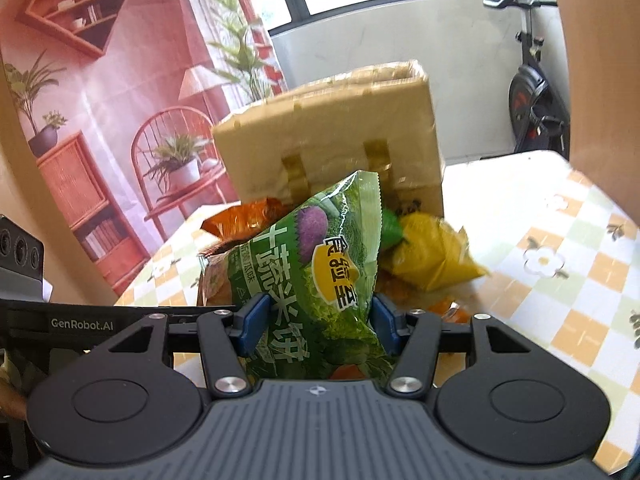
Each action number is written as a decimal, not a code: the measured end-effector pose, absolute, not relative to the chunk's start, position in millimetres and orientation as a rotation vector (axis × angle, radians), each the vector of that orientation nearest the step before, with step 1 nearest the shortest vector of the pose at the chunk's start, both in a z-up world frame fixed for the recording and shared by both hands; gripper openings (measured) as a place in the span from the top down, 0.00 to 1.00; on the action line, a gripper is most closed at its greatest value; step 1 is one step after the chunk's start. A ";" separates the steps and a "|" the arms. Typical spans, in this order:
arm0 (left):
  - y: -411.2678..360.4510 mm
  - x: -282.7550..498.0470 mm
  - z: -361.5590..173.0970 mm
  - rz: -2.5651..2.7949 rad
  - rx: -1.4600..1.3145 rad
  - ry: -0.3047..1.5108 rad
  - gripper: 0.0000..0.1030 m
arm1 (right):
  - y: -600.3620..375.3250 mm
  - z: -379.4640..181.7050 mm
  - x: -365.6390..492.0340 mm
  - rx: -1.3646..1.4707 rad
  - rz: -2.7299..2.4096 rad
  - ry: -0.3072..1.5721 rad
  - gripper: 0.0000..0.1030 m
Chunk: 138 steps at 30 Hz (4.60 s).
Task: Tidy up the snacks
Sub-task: 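Lift both held bags and carry them over the box opening, then open both grippers to drop the bags into the box, then move both tools back down to the remaining snack bags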
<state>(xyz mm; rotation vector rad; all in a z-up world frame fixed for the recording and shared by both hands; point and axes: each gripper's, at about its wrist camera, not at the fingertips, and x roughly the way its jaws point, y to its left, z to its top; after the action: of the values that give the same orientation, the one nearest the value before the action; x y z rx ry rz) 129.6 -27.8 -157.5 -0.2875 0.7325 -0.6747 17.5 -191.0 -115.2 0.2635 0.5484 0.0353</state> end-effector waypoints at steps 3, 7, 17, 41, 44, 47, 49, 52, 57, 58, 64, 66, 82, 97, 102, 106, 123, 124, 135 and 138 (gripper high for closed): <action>-32.3 129.8 -149.9 -0.676 -0.277 0.713 0.50 | -192.0 -108.3 15.2 0.260 0.023 0.534 0.44; -32.8 128.0 -143.5 -0.685 -0.282 0.699 0.49 | -193.7 -101.1 12.4 0.262 0.014 0.508 0.44; -30.7 138.5 -100.4 -0.668 -0.225 0.614 0.49 | -199.8 -78.2 20.7 0.264 0.031 0.454 0.44; -47.9 290.4 2.9 -0.467 0.013 0.470 0.44 | -258.2 -7.8 236.1 0.408 0.204 0.303 0.44; -51.5 304.0 4.7 -0.451 0.016 0.456 0.44 | -271.1 -11.4 252.6 0.425 0.198 0.293 0.44; -56.5 311.4 0.5 -0.433 0.037 0.441 0.44 | -280.4 -17.9 266.0 0.458 0.200 0.272 0.44; -63.5 318.4 -1.7 -0.425 0.051 0.445 0.44 | -285.9 -24.5 274.9 0.488 0.191 0.271 0.44; -67.8 329.2 -5.8 -0.419 0.066 0.462 0.45 | -295.7 -37.9 284.9 0.538 0.179 0.276 0.44; -68.8 343.3 -11.7 -0.414 0.075 0.502 0.45 | -305.1 -53.5 292.4 0.592 0.137 0.299 0.44; -68.3 344.0 -14.0 -0.412 0.074 0.514 0.44 | -306.5 -55.8 293.4 0.606 0.128 0.306 0.44; -59.2 341.3 -18.0 -0.384 0.061 0.533 0.37 | -307.2 -61.8 292.4 0.597 0.101 0.366 0.44; -57.7 340.5 -17.1 -0.359 0.067 0.534 0.32 | -304.5 -59.3 291.6 0.580 0.088 0.379 0.44; -8.2 262.7 -16.7 -0.294 0.117 0.475 0.32 | -259.9 -49.5 247.2 0.304 0.028 0.344 0.42; 39.0 185.5 -76.0 -0.316 0.025 0.503 0.22 | -227.8 -90.9 164.8 0.169 0.015 0.316 0.42; 27.2 157.5 -104.7 -0.331 0.077 0.474 0.17 | -227.8 -112.7 141.5 0.215 0.000 0.341 0.39; 16.2 144.2 -121.3 -0.347 0.120 0.466 0.14 | -227.9 -127.0 129.9 0.225 -0.039 0.371 0.25; 1.5 141.3 -170.4 -0.339 0.280 0.535 0.14 | -244.2 -165.3 112.7 0.212 -0.145 0.462 0.14; 0.6 142.2 -172.8 -0.335 0.292 0.536 0.14 | -245.0 -166.8 112.3 0.205 -0.149 0.465 0.14; 2.1 156.6 -179.9 -0.337 0.264 0.552 0.14 | -248.6 -187.7 105.8 0.082 -0.146 0.525 0.14; 0.5 159.0 -181.7 -0.343 0.255 0.553 0.14 | -253.0 -192.5 109.2 0.084 -0.143 0.542 0.14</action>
<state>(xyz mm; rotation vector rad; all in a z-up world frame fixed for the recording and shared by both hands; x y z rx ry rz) 159.0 0.5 -181.7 0.2553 0.5533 -0.3425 109.2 -253.0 -192.5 0.0844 0.5423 -0.1435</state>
